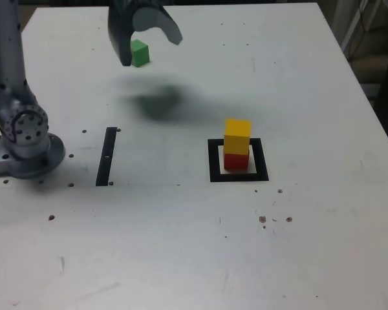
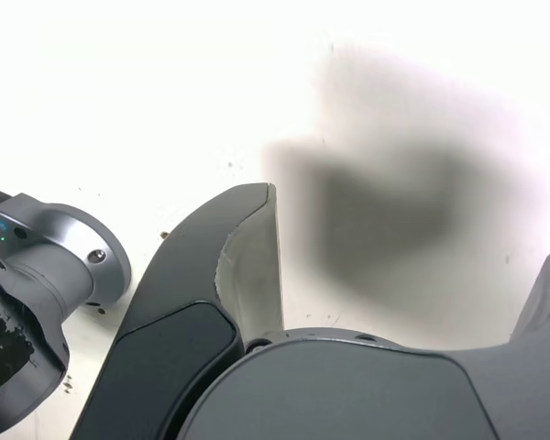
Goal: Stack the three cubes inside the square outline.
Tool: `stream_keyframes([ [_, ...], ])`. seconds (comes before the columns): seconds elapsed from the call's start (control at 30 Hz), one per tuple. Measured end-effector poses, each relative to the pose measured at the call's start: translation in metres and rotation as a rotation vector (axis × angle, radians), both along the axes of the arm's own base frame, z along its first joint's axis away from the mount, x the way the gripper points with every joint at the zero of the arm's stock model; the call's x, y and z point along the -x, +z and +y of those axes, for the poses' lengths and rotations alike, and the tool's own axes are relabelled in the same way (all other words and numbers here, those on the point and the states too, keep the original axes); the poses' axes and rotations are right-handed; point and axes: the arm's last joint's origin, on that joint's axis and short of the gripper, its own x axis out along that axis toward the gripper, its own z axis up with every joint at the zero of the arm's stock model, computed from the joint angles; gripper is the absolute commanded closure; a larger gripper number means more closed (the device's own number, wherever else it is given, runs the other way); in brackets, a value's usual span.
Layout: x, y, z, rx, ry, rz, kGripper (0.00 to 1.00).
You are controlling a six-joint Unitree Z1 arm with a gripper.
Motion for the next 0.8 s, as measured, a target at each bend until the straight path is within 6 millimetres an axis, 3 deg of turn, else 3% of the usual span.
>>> stream_keyframes([
  [0.13, 0.006, -0.002, 0.011, 0.006, 0.029, 0.004, 0.00],
  [0.5, 0.024, -0.010, 0.070, 0.014, 0.143, 0.004, 0.00],
  [0.8, 0.036, -0.021, 0.104, 0.030, 0.202, 0.013, 0.01],
])
